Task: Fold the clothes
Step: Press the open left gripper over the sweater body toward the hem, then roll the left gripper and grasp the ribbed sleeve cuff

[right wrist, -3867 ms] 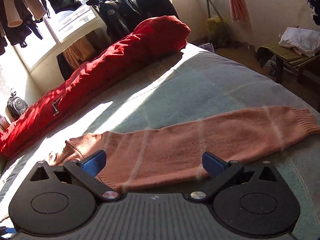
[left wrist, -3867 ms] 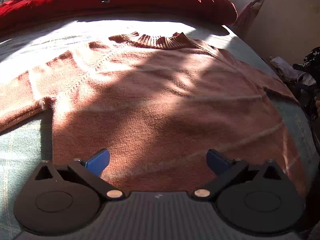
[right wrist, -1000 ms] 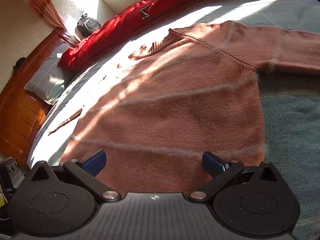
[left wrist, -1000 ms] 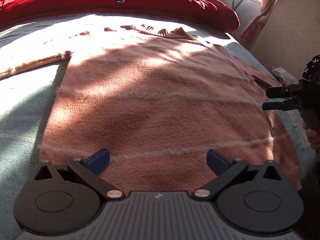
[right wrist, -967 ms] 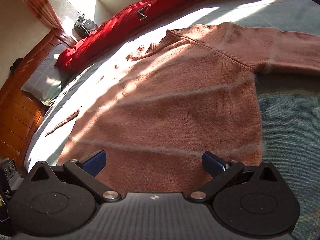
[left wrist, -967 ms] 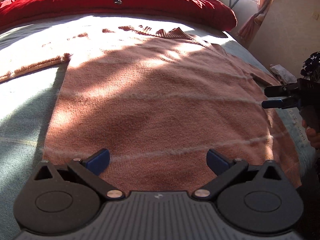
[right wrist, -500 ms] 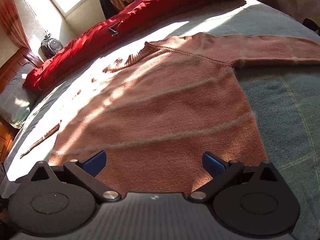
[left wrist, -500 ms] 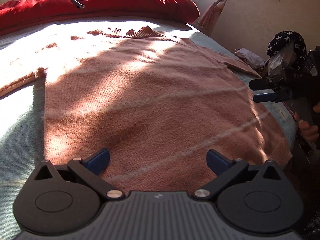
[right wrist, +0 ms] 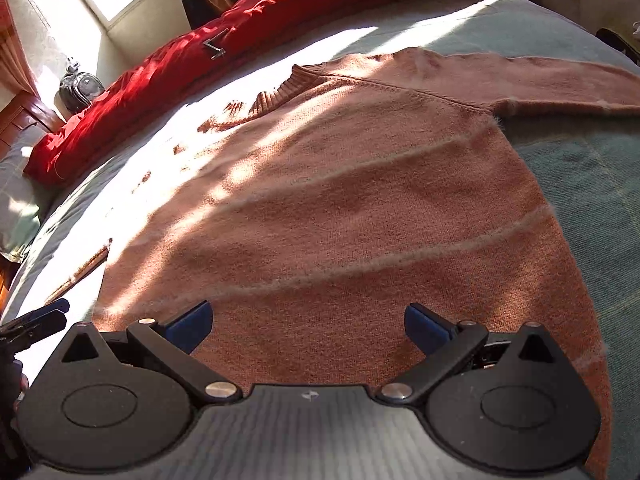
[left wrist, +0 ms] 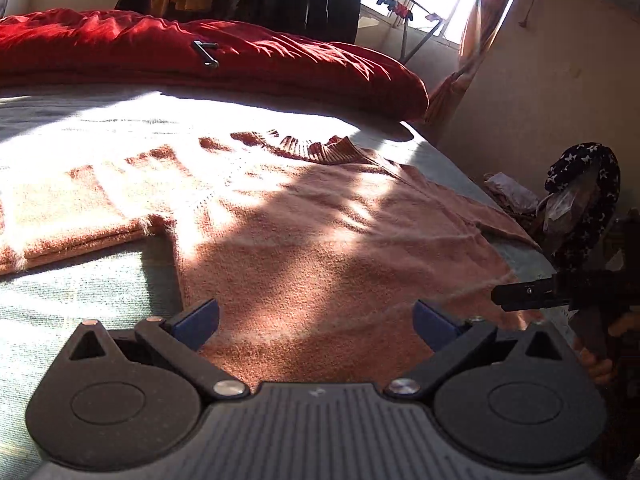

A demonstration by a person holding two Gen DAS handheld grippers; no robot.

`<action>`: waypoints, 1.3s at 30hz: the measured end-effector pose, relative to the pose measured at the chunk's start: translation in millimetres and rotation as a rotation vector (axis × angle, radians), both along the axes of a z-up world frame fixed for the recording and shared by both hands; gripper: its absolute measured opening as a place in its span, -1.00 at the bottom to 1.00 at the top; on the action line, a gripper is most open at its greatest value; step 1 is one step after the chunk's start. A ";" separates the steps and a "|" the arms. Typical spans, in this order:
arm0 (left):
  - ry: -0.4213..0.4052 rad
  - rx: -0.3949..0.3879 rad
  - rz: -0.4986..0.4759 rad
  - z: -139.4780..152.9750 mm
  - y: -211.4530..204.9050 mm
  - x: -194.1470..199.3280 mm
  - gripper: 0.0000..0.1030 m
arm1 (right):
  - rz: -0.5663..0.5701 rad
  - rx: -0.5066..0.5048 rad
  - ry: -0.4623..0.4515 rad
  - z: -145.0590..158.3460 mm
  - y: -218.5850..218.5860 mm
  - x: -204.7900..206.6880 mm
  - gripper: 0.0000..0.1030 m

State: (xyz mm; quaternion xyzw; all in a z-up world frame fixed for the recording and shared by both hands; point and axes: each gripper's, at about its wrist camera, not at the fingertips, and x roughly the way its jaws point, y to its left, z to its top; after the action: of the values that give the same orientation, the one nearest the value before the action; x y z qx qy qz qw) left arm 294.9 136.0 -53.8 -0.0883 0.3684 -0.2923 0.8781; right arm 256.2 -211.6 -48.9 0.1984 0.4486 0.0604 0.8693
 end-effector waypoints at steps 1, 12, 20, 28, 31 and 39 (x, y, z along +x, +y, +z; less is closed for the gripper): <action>0.007 -0.011 -0.024 -3.7 -7.9 1.3 0.98 | 0.006 -0.004 0.001 -0.5 3.6 2.0 1.00; 0.054 -0.046 0.082 -15.0 42.2 -2.3 0.98 | 0.002 -0.028 0.046 -6.2 10.0 5.4 1.00; 0.040 -0.258 0.504 4.2 188.8 3.2 0.67 | 0.017 -0.041 0.060 -6.2 14.8 8.8 1.00; 0.107 -0.638 0.996 -31.7 316.4 -18.3 0.13 | 0.029 -0.033 0.063 -5.0 16.2 9.5 1.00; 0.161 -0.704 1.093 -50.6 332.5 -18.7 0.13 | 0.029 -0.035 0.071 -6.0 16.9 8.9 1.00; 0.246 -0.724 1.187 -91.4 333.6 9.7 -0.12 | 0.019 -0.043 0.083 -7.1 18.2 11.5 1.00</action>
State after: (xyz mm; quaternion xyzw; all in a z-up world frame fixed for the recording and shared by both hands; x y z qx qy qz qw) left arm 304.6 469.7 -145.3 -0.5933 0.2341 0.1440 0.7566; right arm 267.8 -193.4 -56.0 0.1776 0.4873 0.0509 0.8534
